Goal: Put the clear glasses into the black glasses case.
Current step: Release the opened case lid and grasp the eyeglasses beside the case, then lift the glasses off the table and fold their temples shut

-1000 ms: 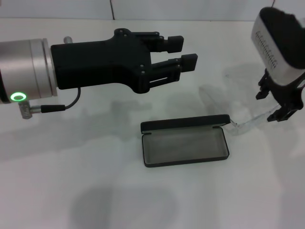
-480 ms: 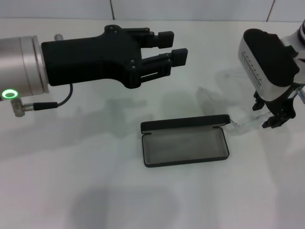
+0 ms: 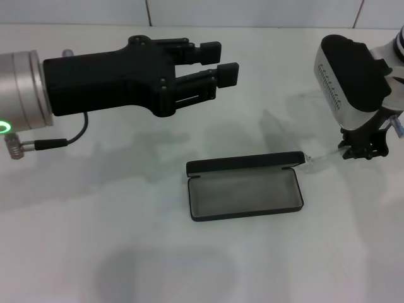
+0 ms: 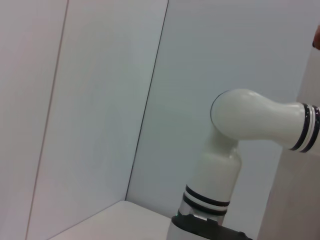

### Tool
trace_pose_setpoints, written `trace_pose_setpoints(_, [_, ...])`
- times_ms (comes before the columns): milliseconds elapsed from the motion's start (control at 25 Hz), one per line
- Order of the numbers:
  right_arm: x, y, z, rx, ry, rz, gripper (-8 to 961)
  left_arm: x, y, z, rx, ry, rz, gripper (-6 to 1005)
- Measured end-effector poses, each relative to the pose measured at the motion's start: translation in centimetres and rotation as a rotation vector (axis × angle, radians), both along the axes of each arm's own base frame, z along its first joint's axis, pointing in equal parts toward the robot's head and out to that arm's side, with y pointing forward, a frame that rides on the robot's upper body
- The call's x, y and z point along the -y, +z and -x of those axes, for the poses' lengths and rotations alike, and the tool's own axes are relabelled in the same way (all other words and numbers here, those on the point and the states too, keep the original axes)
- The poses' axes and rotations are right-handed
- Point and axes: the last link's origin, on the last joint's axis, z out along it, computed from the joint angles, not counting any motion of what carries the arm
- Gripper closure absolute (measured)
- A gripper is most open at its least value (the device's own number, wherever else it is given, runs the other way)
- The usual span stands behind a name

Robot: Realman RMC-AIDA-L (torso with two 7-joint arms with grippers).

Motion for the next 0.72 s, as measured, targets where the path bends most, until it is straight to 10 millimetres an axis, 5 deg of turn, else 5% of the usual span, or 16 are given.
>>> trace_pose_setpoints(360, [0.5, 1.8, 0.1, -0.022, -0.064, -0.049, 856, 0.3, 0.3, 0.5, 0.011, 0.016, -0.005, 559])
trace_pose_setpoints(600, [1.0, 8.9, 2.1, -0.353, -0.124, -0.186, 856, 0.3, 0.4, 0.0, 0.024, -0.008, -0.009, 560])
trace_pose_setpoints(640, [1.0, 8.9, 2.1, -0.353, -0.124, -0.186, 856, 0.3, 0.6, -0.1, 0.031, -0.013, -0.01, 560])
trace_pose_setpoints(680, [2.2, 11.6, 2.6, -0.538, -0.118, -0.209, 856, 0.3, 0.7, -0.2, 0.038, -0.02, -0.009, 560])
trace_pose_setpoints(720, [2.7, 12.2, 2.7, -0.608, -0.112, -0.203, 856, 0.3, 0.8, -0.4, 0.044, -0.026, -0.008, 560])
